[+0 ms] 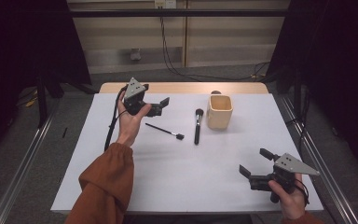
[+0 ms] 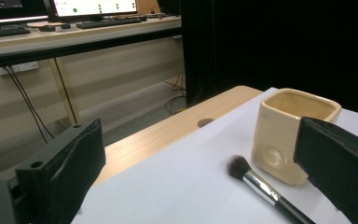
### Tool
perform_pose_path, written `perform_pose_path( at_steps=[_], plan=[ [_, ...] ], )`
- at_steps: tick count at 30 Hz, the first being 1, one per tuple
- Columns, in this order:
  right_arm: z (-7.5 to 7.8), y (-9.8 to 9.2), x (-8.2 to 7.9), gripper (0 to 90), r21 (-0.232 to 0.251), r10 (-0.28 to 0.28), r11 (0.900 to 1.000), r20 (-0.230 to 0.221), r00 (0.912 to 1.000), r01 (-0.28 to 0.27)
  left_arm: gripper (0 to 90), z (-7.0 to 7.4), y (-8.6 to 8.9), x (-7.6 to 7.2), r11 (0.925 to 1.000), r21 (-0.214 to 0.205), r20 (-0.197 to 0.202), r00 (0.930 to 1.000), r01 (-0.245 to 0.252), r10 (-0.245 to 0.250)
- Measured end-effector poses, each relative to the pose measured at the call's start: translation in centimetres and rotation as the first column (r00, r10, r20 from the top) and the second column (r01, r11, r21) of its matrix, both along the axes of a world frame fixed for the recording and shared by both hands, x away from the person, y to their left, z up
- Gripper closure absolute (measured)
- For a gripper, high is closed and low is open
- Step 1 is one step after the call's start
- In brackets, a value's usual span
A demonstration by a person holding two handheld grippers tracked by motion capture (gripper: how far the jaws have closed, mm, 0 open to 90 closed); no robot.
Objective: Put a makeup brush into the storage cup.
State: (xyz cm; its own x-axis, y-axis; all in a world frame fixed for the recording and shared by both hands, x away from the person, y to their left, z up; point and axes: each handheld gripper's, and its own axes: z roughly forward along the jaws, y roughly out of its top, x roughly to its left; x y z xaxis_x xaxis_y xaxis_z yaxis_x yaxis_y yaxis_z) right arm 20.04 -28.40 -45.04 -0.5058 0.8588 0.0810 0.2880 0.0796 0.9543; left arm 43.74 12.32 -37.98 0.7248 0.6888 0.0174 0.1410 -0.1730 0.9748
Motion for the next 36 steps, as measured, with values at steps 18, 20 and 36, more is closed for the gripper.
perform_pose_path(
  at_steps=[18,20,36],
  plan=[
    [0.0,0.0,0.0,0.0,-0.009,0.011,0.9999,0.0,0.9999,-0.011,2.8,0.6,0.6,1.2,0.9787,0.179,-0.16,0.9846,0.101,-0.072],
    [0.0,0.0,0.0,0.0,-0.01,0.011,0.9999,-0.001,0.9999,-0.011,3.0,0.7,0.5,1.2,0.9698,0.216,-0.175,0.9818,0.112,-0.075],
    [0.0,0.0,0.0,0.0,-0.021,0.022,0.9995,-0.005,0.9997,-0.022,4.8,0.5,-1.2,1.5,0.8579,0.437,-0.359,0.927,0.27,-0.108]
  ],
)
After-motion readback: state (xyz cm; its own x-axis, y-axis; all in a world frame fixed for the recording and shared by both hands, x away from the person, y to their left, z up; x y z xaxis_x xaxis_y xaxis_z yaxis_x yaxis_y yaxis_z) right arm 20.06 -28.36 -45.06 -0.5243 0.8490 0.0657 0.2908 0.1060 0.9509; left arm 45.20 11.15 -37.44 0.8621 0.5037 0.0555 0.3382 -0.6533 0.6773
